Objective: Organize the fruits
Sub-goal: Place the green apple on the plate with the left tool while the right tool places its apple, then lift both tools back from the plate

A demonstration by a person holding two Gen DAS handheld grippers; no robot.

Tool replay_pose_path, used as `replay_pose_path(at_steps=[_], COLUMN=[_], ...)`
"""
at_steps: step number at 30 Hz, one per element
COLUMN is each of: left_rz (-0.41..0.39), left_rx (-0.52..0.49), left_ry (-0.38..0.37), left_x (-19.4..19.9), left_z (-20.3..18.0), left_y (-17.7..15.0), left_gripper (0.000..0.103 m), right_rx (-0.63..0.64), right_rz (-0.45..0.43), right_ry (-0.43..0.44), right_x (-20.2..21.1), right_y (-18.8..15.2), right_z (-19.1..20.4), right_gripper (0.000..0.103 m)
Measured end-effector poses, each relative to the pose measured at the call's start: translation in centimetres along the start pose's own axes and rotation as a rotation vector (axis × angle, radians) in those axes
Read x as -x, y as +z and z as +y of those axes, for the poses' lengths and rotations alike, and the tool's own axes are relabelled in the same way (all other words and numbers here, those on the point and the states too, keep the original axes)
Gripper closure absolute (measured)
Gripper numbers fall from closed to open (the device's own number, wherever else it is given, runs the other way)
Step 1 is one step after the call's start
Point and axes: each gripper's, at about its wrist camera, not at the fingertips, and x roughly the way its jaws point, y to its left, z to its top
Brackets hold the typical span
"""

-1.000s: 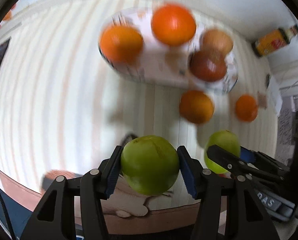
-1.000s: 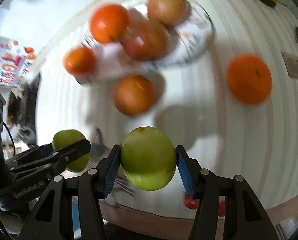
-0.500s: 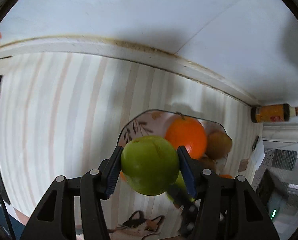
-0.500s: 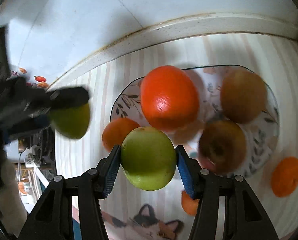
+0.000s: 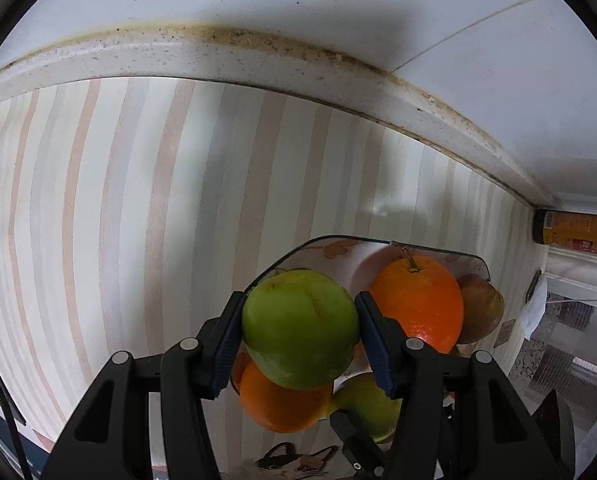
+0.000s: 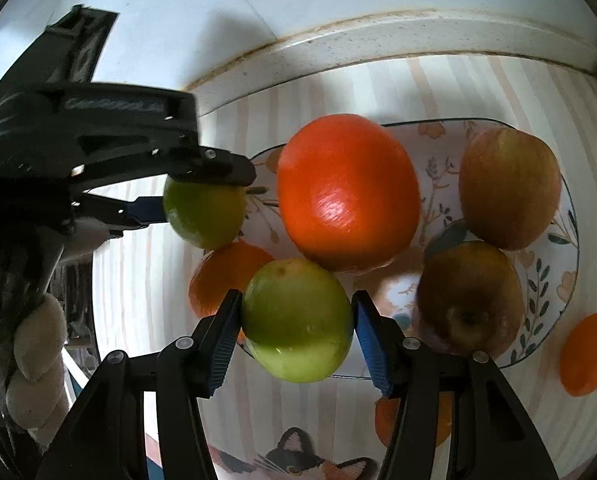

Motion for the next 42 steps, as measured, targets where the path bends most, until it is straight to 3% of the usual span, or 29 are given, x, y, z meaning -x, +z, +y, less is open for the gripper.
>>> replay_pose_path(at_steps=[1, 3, 5, 6, 9, 12, 19, 28, 33, 42], left_rz=[-0.01, -0.04, -0.059, -0.07, -0.11, -0.165, -0.27, -0.39, -0.466, -0.553], left_rx=[-0.003, -0.023, -0.036, -0.039, -0.065, -0.101, -0.119, -0.118, -0.169, -0.206], left_ry=[0.002, -0.003, -0.004, 0.003, 0.025, 0.077, 0.169, 0.228, 0.264, 0.245], left_x=[0.2, 0.9, 1.6, 1.9, 3.1, 4.7, 6.6, 7.7, 9.2, 12.4], left_z=[0.0, -0.3, -0.4, -0.4, -0.7, -0.9, -0.3, -0.4, -2.1, -4.3], left_y=[0.0, -0.1, -0.1, -0.3, -1.1, -2.8, -8.3, -16.3, -20.0, -25.7], left_gripper=[0.047, 0.021, 0.011, 0.011, 0.011, 0.011, 0.011, 0.011, 0.011, 0.011], right_rx=[-0.007, -0.026, -0.033, -0.034, -0.038, -0.011, 0.053, 0.079, 0.099, 0.129], right_rz=[0.001, 0.002, -0.008, -0.015, -0.022, -0.037, -0.083, -0.129, -0.162, -0.261], right_ry=[-0.002, 0.003, 0.011, 0.006, -0.014, -0.127, -0.238, -0.269, -0.274, -0.286], right_x=[0.1, 0.2, 1.0, 1.4, 2.9, 4.5, 8.1, 12.0, 14.6, 20.0], right_y=[0.0, 0.0, 0.0, 0.0, -0.1, -0.3, -2.2, -5.2, -8.0, -12.8], right_z=[-0.2, -0.4, -0.4, -0.4, -0.6, -0.9, -2.6, -4.5, -5.0, -4.5], right_gripper=[0.034, 0.027, 0.017, 0.011, 0.01, 0.006, 0.006, 0.006, 0.006, 0.006])
